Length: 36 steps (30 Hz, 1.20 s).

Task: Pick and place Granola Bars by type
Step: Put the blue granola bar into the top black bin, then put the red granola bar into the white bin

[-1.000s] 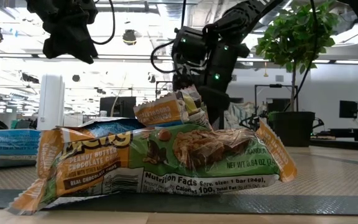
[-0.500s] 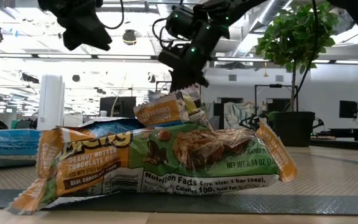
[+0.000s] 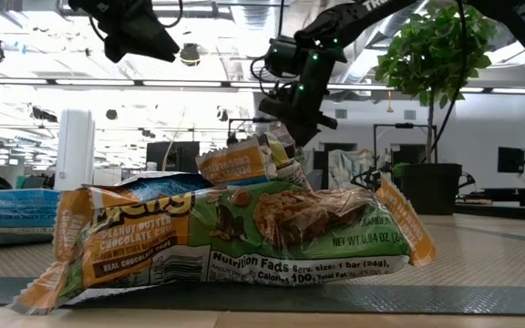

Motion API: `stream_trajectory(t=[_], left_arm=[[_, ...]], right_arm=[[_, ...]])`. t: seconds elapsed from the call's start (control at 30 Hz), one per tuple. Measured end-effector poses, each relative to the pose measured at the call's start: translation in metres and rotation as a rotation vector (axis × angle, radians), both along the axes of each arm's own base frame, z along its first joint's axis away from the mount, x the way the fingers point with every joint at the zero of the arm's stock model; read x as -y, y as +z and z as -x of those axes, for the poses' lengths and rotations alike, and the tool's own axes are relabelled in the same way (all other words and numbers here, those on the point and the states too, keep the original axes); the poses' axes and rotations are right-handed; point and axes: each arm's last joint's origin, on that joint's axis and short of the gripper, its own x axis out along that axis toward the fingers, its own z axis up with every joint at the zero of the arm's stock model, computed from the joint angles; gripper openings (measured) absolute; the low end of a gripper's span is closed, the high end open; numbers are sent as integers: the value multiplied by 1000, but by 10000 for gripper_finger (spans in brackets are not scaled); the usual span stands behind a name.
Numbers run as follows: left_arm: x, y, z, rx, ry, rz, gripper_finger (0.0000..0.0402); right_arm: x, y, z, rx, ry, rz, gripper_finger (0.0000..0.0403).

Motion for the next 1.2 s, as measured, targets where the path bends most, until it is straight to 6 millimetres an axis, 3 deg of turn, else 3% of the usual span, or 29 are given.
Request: stream_trajectory(t=[0.37, 0.53, 0.63, 0.77, 1.0, 1.1, 1.2], left_arm=[[0, 1, 0, 9, -1, 1, 110], [1, 0, -1, 10, -37, 31, 110], [2, 0, -1, 16, -61, 72, 110], [4, 0, -1, 23, -82, 115, 110], [4, 0, -1, 24, -86, 130, 110], [4, -1, -1, 21, -86, 130, 110], [4, 0, -1, 27, -75, 143, 110]], right_arm=[[1, 0, 0, 22, 14, -33, 131], [-11, 4, -9, 65, 197, -83, 160], [-30, 16, -14, 65, 295, -144, 166], [-67, 26, -13, -70, 431, -190, 161], [-148, 52, 13, -140, 639, -201, 144], [-169, 58, 34, -60, 576, -213, 137], [-181, 48, 52, 15, 409, -256, 130]])
